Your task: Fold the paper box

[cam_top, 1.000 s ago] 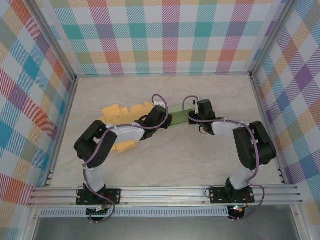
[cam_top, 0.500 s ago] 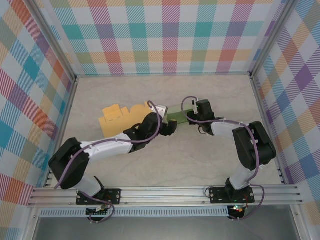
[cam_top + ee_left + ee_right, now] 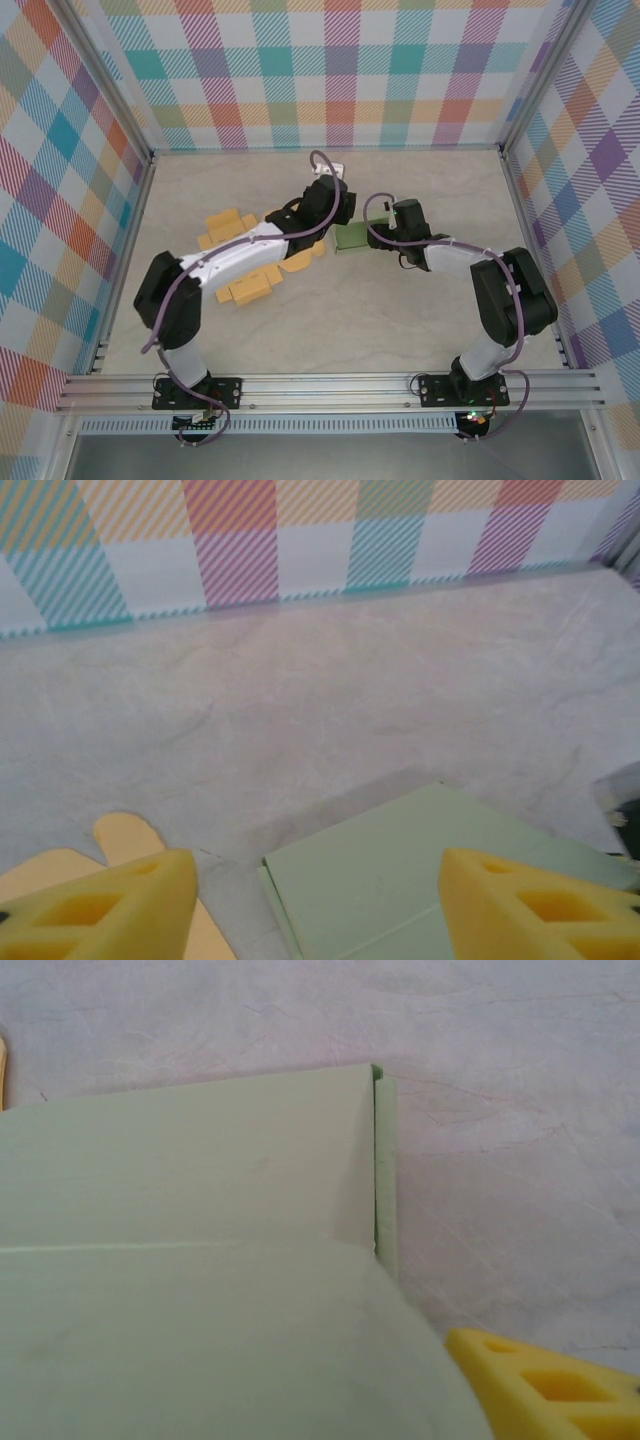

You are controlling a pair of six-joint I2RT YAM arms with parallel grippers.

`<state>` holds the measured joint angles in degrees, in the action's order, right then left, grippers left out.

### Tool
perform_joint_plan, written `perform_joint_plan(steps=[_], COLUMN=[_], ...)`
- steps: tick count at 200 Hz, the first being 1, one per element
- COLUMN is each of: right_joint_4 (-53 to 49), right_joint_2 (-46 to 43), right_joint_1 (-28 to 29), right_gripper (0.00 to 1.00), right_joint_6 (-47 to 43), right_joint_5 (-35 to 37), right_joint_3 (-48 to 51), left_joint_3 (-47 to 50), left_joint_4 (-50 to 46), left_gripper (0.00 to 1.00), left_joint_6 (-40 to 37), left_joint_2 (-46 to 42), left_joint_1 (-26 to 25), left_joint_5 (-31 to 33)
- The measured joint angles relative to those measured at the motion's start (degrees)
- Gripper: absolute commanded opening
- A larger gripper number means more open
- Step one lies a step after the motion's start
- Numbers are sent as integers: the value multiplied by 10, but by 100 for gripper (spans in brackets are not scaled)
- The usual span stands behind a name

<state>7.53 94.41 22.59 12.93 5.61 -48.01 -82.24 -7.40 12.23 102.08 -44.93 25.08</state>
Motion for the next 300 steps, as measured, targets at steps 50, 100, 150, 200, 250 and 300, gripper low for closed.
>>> perform_joint_plan(steps=[50,100,150,200,250,300], right_joint_4=[-28,-78,-160,-257,-307,-328], right_joint_2=[-47,-165,-260,-195,-56,46], right_joint_1=[2,5,5,5,-7,-28], right_gripper=[92,100,100,100,91,85], right_joint_6=[5,23,60,89,91,102], right_joint_5=[-1,-9,-2,17,11,-12], right_joint_3=[6,24,19,-89,-179,-191], left_joint_3=[-57,-70,-40,27,44,51], left_joint_4=[-36,-45,-35,-18,7,18], left_gripper=[53,52,51,52,53,54], left_joint_6=[23,47,63,71,77,77], left_joint_2=[102,128,133,134,137,137], left_joint_1=[33,42,42,42,42,42], left_joint_5=[-70,-114,-128,-130,-124,-121])
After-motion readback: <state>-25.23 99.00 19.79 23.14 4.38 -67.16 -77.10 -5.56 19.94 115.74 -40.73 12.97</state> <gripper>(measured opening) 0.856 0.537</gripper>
